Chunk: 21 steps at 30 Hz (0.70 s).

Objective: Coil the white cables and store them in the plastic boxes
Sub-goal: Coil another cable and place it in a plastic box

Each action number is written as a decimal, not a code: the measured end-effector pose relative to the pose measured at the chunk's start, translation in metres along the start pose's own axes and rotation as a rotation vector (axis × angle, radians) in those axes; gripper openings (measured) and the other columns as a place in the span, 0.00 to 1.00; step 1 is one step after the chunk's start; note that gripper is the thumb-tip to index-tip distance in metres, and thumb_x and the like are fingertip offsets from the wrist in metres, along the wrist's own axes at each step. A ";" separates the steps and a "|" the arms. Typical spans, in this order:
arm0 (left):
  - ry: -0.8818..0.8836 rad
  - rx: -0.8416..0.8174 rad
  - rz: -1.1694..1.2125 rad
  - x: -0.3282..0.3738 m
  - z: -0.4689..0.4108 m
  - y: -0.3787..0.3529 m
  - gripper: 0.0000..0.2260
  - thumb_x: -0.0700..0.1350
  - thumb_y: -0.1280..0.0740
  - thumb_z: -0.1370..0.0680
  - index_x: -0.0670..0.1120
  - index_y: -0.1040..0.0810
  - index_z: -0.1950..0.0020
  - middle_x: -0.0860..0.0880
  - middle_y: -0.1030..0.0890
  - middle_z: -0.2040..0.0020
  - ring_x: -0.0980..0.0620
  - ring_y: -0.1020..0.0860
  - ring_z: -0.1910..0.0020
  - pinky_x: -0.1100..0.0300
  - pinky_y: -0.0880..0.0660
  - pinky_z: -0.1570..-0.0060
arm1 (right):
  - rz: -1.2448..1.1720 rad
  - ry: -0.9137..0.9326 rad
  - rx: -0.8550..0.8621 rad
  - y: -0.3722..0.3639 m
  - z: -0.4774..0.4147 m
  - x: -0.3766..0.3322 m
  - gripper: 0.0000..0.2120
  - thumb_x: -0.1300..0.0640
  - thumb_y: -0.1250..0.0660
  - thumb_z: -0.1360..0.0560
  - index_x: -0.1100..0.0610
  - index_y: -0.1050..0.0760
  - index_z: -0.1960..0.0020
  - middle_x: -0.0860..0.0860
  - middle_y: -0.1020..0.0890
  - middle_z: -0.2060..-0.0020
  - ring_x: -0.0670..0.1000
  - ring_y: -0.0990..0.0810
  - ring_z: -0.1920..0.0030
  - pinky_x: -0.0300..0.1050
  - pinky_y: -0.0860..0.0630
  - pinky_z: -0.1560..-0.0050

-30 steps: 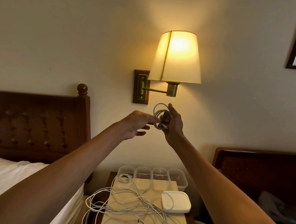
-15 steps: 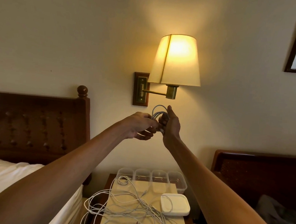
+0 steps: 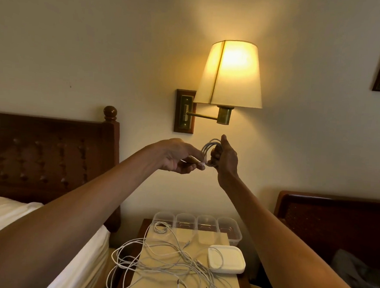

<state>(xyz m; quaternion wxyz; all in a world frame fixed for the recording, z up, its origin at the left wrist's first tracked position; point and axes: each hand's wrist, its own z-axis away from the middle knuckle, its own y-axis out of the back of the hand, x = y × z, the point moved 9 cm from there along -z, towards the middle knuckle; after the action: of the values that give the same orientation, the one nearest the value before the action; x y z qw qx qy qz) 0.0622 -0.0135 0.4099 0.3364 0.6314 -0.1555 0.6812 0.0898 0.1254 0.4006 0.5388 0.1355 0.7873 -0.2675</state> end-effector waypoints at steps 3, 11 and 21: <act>0.037 -0.108 -0.099 -0.002 0.008 -0.002 0.14 0.40 0.30 0.23 0.36 0.21 0.40 0.42 0.19 0.56 0.54 0.26 0.63 0.64 0.28 0.64 | 0.045 -0.009 0.050 0.008 -0.004 0.001 0.20 0.46 0.44 0.17 0.57 0.30 0.63 0.51 0.29 0.69 0.49 0.31 0.66 0.44 0.32 0.61; -0.036 -0.109 -0.219 0.016 0.022 0.020 0.12 0.42 0.35 0.22 0.39 0.18 0.42 0.46 0.25 0.61 0.53 0.30 0.62 0.61 0.30 0.63 | 0.135 -0.001 0.043 0.006 -0.005 -0.001 0.20 0.47 0.44 0.17 0.57 0.30 0.62 0.52 0.28 0.68 0.49 0.30 0.66 0.43 0.30 0.63; -0.444 0.410 -0.911 0.035 0.030 0.070 0.09 0.38 0.34 0.20 0.46 0.15 0.46 0.49 0.16 0.47 0.54 0.22 0.48 0.65 0.29 0.56 | -0.325 -0.191 -0.122 -0.018 0.005 0.001 0.16 0.51 0.41 0.18 0.59 0.30 0.60 0.50 0.33 0.73 0.47 0.36 0.72 0.42 0.33 0.65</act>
<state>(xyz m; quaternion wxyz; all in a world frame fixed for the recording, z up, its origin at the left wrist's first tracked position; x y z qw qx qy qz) 0.0399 -0.0740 0.4635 0.4264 0.8162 0.2025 0.3331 0.0844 0.1080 0.4035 0.5682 -0.0523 0.7587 -0.3143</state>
